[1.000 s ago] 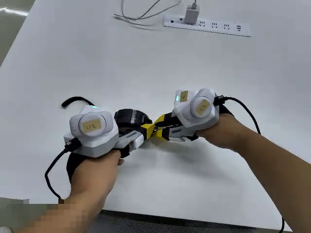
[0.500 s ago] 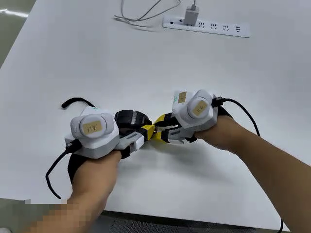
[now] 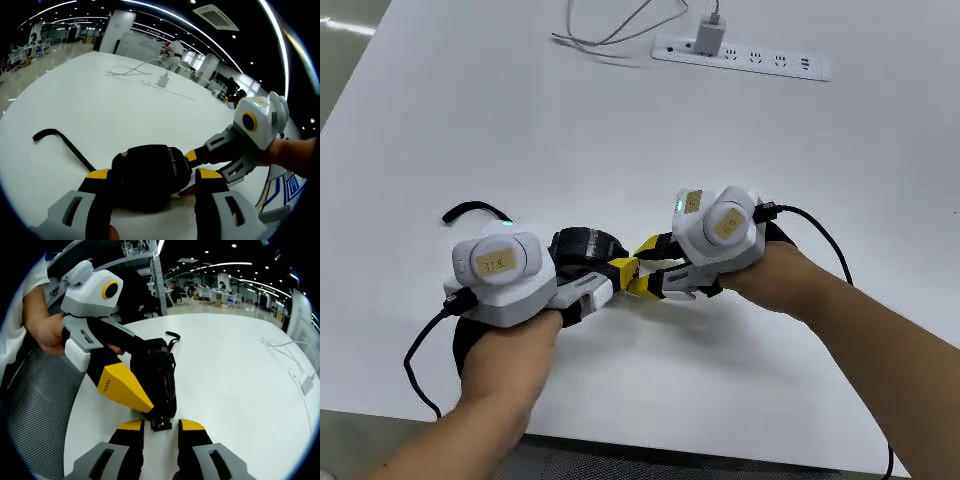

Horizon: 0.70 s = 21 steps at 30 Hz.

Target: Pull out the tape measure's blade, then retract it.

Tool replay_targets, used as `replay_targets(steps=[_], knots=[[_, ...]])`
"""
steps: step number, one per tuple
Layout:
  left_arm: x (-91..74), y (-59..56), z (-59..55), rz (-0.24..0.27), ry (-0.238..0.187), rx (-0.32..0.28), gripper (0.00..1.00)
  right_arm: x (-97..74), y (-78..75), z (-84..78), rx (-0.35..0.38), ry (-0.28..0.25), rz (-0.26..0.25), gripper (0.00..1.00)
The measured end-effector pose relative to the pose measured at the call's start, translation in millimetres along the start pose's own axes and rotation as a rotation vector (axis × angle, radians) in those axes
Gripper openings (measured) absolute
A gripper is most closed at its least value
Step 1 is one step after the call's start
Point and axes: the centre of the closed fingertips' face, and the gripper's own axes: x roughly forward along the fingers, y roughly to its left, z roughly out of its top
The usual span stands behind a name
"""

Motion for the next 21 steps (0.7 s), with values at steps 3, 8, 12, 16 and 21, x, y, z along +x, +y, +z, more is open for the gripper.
replay_targets(steps=[3, 8, 12, 16, 21], knots=[[-1.1, -0.5, 0.0, -0.001, -0.001, 0.011, 0.64, -1.2, -0.6, 2.9, 0.007, -0.012, -0.004, 0.23], [-2.0, -1.2, -0.2, -0.004, 0.001, 0.022, 0.64, -2.0, 1.3, 3.4, 0.011, -0.015, -0.006, 0.24], [-7.9, -2.4, 1.7, -0.013, -0.002, 0.050, 0.64, -9.3, 2.8, 4.7, 0.032, -0.036, -0.020, 0.25], [-10.2, -1.4, 2.5, -0.015, -0.005, 0.059, 0.64, -11.5, 2.5, 5.8, 0.047, -0.049, -0.026, 0.25], [-12.2, -2.5, 3.8, -0.026, -0.006, 0.082, 0.65, -16.9, 4.6, 8.2, 0.051, -0.055, -0.038, 0.26]])
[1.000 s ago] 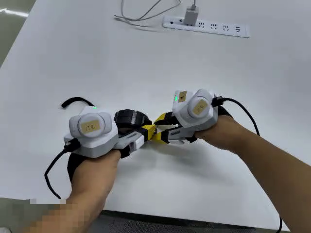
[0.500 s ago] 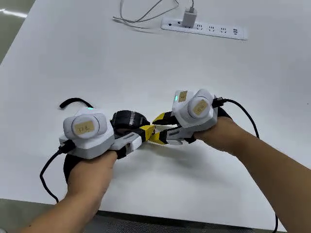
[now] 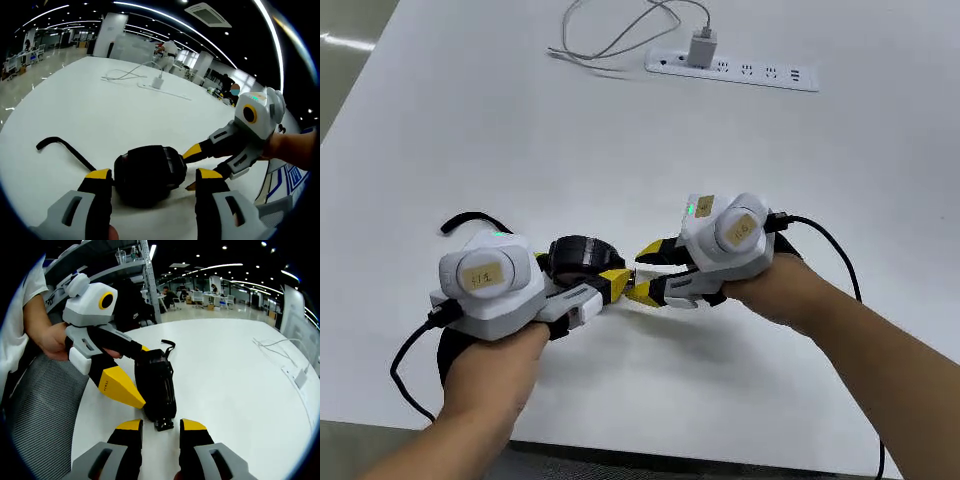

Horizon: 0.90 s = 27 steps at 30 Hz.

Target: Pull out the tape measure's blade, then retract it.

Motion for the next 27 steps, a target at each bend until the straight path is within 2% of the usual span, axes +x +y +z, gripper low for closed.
replay_targets(steps=[4, 10, 17, 27], knots=[[-4.5, -2.7, 3.4, -0.012, -0.005, 0.020, 0.64, -7.9, 1.8, -0.6, 0.008, -0.010, -0.018, 0.26], [-15.2, -6.0, 2.9, -0.041, -0.002, 0.086, 0.65, -24.9, 5.4, -4.0, 0.033, -0.039, -0.060, 0.29], [-27.5, 1.9, -5.0, -0.050, 0.023, 0.129, 0.65, -41.4, 9.9, -11.8, 0.081, -0.069, -0.102, 0.32], [-46.1, 10.2, -6.6, -0.064, 0.033, 0.172, 0.65, -60.4, 13.9, -19.2, 0.122, -0.090, -0.156, 0.34]])
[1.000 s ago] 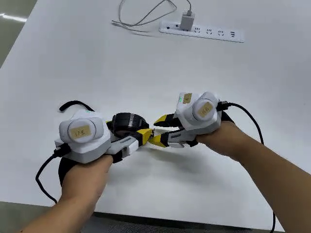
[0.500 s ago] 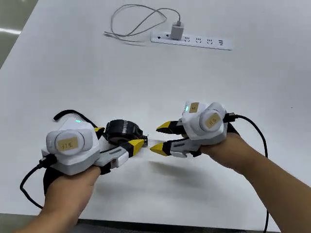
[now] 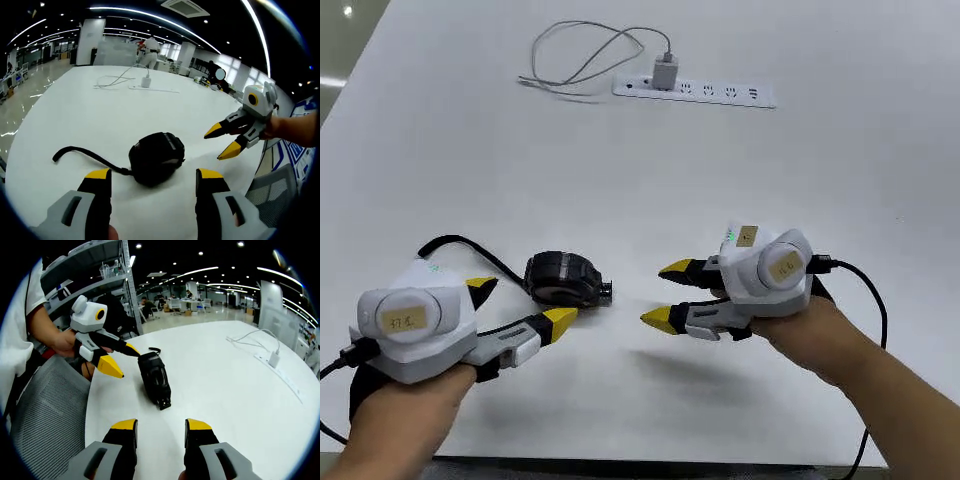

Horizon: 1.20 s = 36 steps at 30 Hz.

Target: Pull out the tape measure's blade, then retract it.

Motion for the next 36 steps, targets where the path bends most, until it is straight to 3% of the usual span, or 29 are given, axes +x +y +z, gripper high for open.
replay_targets(steps=[12, 24, 36], knots=[[-21.0, 1.8, -8.0, -0.034, 0.013, 0.056, 0.65, -23.7, 2.8, -8.0, 0.035, -0.017, -0.051, 0.40], [-37.1, 12.5, -17.0, -0.045, -0.001, 0.051, 0.67, -51.1, 7.5, -30.5, 0.064, -0.007, -0.113, 0.49], [-56.0, 23.2, -22.5, -0.043, -0.013, 0.073, 0.68, -65.2, 11.6, -40.5, 0.086, -0.012, -0.151, 0.55]])
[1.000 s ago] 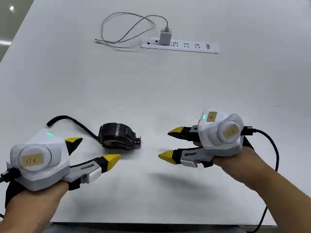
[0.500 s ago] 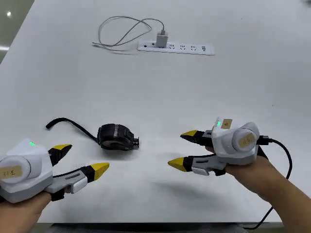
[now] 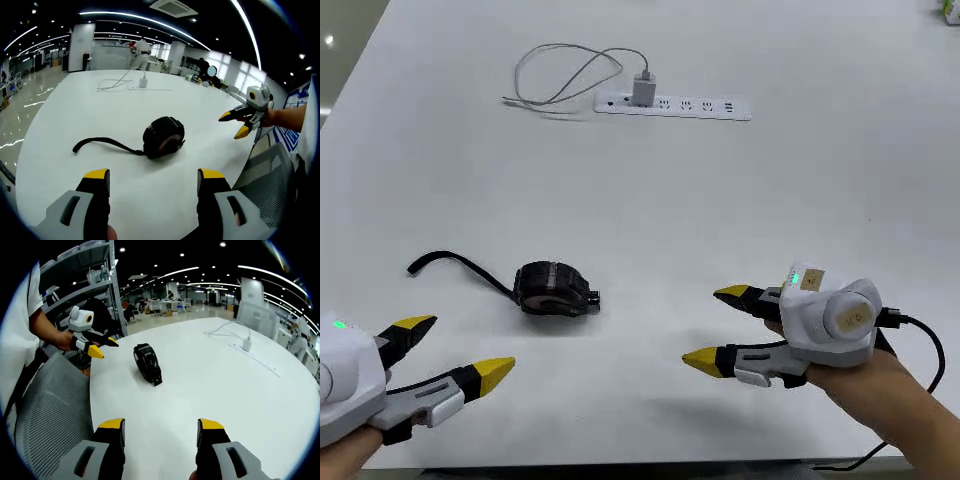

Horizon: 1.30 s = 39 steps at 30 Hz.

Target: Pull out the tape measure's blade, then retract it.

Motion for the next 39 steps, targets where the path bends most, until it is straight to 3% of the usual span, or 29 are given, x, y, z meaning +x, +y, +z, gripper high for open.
replay_targets(steps=[9, 16, 24, 39], knots=[[-13.3, 7.7, -10.2, 0.000, 0.027, 0.024, 0.73, -11.0, -0.6, -12.9, 0.012, 0.014, -0.025, 0.61], [-19.5, 6.9, -15.5, -0.010, 0.041, 0.038, 0.77, -19.9, -0.2, -22.0, 0.020, 0.022, -0.043, 0.66], [-23.6, 2.3, -17.4, -0.031, 0.040, 0.040, 0.83, -32.1, 0.0, -30.4, 0.034, 0.024, -0.060, 0.74], [-30.1, 6.9, -18.5, -0.033, 0.049, 0.101, 0.93, -45.8, 4.2, -43.7, 0.051, 0.035, -0.082, 0.85]])
